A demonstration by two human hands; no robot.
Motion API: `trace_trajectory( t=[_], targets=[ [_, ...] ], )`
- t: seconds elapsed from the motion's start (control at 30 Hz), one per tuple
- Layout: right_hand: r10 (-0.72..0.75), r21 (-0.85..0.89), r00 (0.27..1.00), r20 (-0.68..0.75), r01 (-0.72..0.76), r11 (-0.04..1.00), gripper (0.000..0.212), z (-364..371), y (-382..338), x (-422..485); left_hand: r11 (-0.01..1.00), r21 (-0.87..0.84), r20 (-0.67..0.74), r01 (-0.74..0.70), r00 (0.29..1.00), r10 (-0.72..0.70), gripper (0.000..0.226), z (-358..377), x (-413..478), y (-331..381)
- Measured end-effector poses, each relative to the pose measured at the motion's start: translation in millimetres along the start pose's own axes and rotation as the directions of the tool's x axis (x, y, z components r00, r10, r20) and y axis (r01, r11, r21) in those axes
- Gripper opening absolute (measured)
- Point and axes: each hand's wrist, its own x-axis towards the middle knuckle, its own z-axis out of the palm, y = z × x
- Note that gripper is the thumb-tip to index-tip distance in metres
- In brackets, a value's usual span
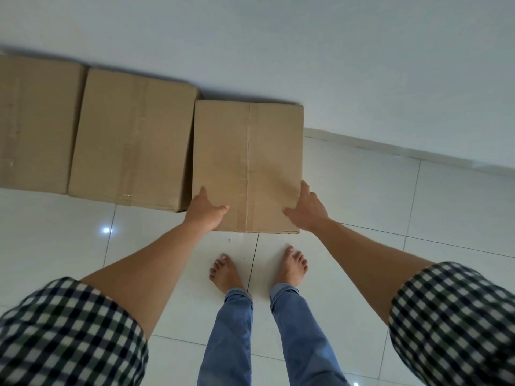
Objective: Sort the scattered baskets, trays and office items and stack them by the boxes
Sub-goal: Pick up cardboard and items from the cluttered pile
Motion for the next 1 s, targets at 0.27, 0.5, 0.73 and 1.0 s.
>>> trace_trajectory(
  t=[0.27, 0.5, 0.73, 1.0],
  targets=[
    [-0.068, -0.143, 0.994, -0.086, 0.055, 0.988, 0.088, -12, -6, -130, 0.896, 0.385, 0.055, -0.219, 0.975, 0.215, 0.087, -13, -121, 31],
    [-0.084, -0.172, 0.964, -0.253, 0.041, 0.984, 0.087, -29, -2, -234, 0.718, 0.569, 0.043, -0.401, 0.886, 0.461, 0.075, -41, -224, 43],
    [-0.026, -0.08, 0.895, -0.445, -0.011, 0.997, 0.088, -45, 3, -320, 0.528, 0.694, 0.053, -0.489, 0.766, 0.64, 0.074, -64, -304, 59],
    [0.323, 0.311, 0.753, -0.573, -0.165, 0.936, 0.09, -22, 27, -418, 0.204, 0.722, 0.263, -0.661, 0.535, 0.802, 0.072, -41, -392, 87]
  ],
)
